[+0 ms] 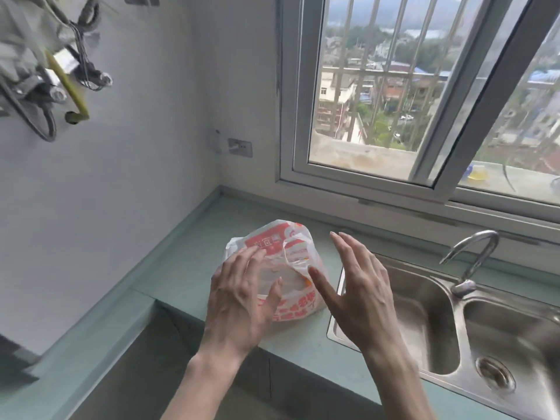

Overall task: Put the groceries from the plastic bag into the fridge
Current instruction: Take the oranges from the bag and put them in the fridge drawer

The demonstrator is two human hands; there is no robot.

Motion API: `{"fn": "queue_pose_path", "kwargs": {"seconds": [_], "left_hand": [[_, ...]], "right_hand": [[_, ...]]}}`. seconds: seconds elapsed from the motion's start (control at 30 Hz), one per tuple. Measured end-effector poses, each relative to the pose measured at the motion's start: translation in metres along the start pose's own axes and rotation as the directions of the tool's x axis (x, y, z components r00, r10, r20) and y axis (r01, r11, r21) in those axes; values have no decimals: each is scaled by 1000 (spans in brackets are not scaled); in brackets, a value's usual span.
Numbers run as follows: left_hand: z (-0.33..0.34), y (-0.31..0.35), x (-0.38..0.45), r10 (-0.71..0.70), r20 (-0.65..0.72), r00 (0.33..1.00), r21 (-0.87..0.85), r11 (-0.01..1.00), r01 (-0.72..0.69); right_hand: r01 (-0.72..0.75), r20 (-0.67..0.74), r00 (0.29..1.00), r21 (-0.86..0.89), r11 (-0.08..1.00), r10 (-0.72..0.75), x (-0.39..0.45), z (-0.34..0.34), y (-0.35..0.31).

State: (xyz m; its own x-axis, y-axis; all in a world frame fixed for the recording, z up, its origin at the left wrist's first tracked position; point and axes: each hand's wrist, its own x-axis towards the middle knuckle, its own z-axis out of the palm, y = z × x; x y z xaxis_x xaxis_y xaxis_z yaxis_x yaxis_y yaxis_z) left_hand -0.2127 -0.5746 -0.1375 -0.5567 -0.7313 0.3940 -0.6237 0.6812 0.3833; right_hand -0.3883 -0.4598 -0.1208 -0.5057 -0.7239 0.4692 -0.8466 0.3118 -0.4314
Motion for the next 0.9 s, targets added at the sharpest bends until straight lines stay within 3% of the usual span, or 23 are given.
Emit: {"fn": "queue_pose_path", "kwargs": {"seconds": [0.53,0.7,0.8,0.9], "left_hand": [[81,-69,104,-95,157,983,9,995,95],[87,-84,122,-123,172,977,9,992,124],[93,-94,133,-115,183,976,-8,993,119],[108,-102,147,-69,213,975,-38,996,79]], "right_hand": [[-139,241,969,377,916,47,82,146,10],[-342,428,896,485,805,123,91,199,8],[-434,547,824,440,786,148,91,229,15],[-438,625,760,290,851,179,92,249,25]]}}
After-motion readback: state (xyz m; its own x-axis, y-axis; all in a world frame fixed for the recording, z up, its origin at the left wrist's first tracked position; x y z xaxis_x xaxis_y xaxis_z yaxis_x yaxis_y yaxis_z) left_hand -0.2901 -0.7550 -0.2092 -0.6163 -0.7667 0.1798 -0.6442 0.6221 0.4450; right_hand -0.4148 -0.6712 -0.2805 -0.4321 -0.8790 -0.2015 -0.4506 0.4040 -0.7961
